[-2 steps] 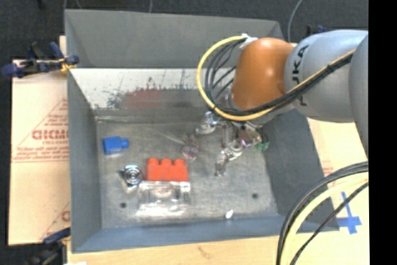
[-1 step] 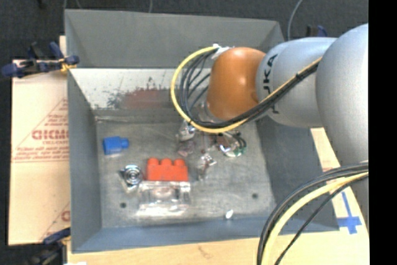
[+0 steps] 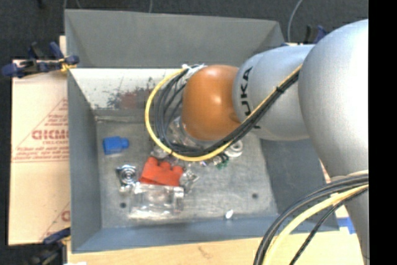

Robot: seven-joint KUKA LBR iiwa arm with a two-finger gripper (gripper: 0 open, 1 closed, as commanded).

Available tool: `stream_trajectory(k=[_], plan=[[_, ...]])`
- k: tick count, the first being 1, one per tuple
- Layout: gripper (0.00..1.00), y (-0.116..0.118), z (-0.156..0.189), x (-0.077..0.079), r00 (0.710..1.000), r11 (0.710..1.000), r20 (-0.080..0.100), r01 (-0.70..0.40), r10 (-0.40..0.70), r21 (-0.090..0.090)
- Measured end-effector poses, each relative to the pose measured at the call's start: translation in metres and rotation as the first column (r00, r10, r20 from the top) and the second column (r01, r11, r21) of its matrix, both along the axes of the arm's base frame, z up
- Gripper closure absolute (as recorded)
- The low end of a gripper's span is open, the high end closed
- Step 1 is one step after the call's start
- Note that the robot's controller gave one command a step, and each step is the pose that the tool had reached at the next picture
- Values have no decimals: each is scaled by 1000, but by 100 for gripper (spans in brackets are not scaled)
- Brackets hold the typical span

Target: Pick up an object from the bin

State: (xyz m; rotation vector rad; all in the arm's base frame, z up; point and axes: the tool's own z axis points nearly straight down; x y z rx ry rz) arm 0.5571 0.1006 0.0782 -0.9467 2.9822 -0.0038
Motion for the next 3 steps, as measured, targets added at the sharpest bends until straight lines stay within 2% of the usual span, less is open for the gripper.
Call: stream_trajectory(k=[1, 2, 3], plan=[[100, 0, 1, 2, 1000, 1000, 6, -1, 1, 1], [0, -1, -1, -1, 1000, 1000, -5, -2, 2, -2], [0, 68, 9, -37, 999, 999, 1, -47, 47, 4]])
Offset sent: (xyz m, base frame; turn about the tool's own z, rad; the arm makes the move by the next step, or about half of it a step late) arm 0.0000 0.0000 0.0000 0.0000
